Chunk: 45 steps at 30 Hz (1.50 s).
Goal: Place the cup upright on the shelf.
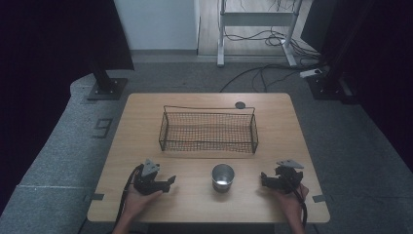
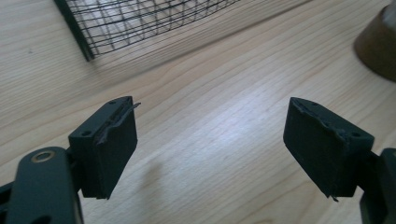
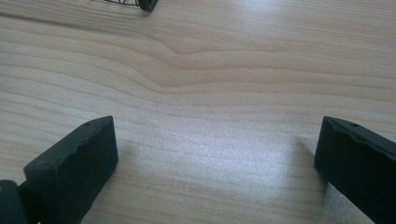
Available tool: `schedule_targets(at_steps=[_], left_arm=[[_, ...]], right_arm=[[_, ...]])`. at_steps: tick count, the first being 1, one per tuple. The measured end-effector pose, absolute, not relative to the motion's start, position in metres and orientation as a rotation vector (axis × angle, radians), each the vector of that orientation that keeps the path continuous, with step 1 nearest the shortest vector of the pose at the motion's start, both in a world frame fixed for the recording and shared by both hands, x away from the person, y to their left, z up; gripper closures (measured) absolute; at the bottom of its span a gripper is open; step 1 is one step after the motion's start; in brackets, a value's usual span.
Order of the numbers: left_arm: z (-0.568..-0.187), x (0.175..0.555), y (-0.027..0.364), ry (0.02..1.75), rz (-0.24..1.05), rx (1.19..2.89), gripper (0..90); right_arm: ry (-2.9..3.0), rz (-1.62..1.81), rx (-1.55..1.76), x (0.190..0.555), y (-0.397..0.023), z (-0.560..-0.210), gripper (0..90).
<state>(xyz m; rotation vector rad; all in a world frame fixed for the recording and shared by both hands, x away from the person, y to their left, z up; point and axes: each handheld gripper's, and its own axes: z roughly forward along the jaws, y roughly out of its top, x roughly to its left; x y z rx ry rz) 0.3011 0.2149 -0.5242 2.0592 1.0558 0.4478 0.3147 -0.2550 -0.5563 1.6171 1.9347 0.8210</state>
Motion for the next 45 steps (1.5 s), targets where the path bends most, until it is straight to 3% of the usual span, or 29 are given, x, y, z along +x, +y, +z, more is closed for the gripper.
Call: schedule_targets(at_steps=[24,33,45], left_arm=[[-0.513,0.299,0.219,1.057,0.406,2.004,17.6],[-0.490,0.290,0.210,0.989,0.415,1.952,18.0],[-0.491,0.290,0.193,0.942,0.367,1.972,18.0]], right_arm=[[1.875,0.810,1.653,0.298,-0.258,-0.556,2.7],[1.865,0.813,1.656,0.293,-0.261,-0.556,4.5],[1.857,0.813,1.659,0.292,-0.261,-0.556,5.6]])
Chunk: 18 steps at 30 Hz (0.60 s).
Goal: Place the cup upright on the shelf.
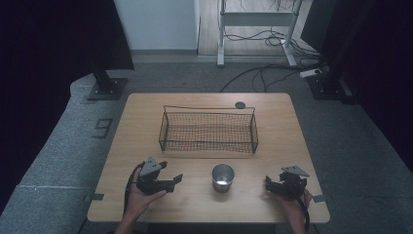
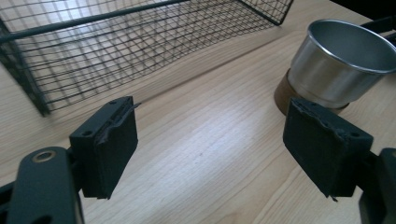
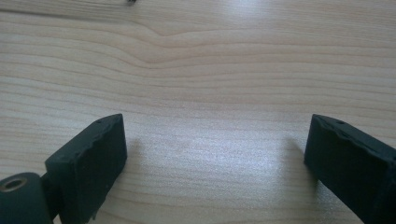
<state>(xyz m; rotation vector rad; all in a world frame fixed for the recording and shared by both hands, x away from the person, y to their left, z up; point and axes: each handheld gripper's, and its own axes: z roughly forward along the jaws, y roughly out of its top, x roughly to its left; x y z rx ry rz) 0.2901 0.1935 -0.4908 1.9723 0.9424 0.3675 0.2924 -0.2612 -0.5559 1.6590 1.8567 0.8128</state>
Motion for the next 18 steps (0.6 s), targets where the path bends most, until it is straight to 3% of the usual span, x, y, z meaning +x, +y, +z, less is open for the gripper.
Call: schedule_targets(at_steps=[18], left_arm=[[-0.488,0.292,0.164,0.880,0.319,1.983,17.9]], right_arm=[[1.853,0.812,1.660,0.292,-0.261,-0.556,6.3]])
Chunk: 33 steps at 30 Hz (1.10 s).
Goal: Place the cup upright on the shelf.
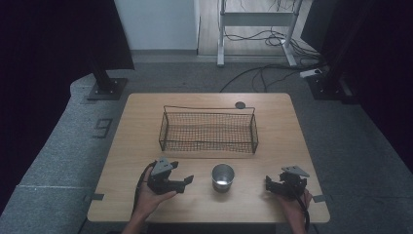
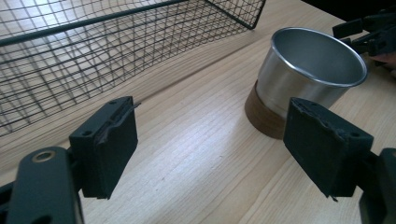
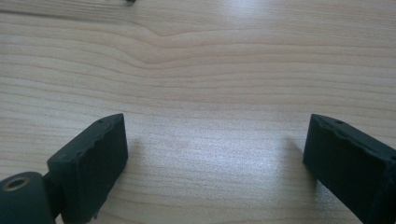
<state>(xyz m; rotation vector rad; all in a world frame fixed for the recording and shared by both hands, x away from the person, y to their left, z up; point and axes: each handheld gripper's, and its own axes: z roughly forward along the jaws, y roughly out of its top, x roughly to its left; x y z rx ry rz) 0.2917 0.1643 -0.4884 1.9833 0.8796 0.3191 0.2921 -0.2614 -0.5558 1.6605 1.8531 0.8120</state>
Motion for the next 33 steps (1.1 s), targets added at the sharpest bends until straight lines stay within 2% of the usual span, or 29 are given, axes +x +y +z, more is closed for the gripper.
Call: schedule_targets(at_steps=[33], left_arm=[[-0.484,0.294,0.128,0.819,0.282,2.026,16.6]], right_arm=[[1.837,0.817,1.661,0.291,-0.263,-0.556,10.6]])
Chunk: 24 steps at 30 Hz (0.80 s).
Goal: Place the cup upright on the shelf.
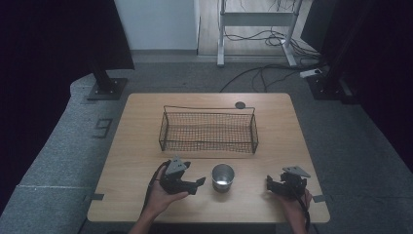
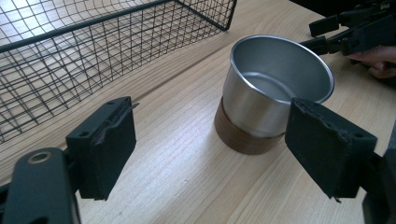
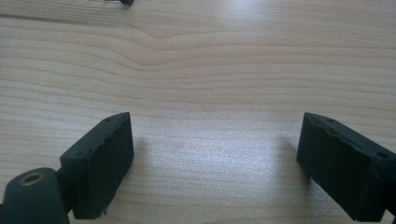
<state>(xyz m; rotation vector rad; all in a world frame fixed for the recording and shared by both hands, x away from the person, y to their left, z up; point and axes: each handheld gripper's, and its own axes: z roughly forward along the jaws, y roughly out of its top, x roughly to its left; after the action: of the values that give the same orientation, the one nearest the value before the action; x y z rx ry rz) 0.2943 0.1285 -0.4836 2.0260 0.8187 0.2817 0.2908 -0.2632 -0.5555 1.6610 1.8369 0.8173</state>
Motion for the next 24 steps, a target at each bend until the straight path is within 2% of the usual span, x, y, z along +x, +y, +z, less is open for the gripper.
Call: schedule_targets(at_steps=[24], left_arm=[[-0.489,0.299,0.090,0.782,0.230,2.064,14.4]], right_arm=[[1.835,0.818,1.661,0.291,-0.263,-0.556,11.1]])
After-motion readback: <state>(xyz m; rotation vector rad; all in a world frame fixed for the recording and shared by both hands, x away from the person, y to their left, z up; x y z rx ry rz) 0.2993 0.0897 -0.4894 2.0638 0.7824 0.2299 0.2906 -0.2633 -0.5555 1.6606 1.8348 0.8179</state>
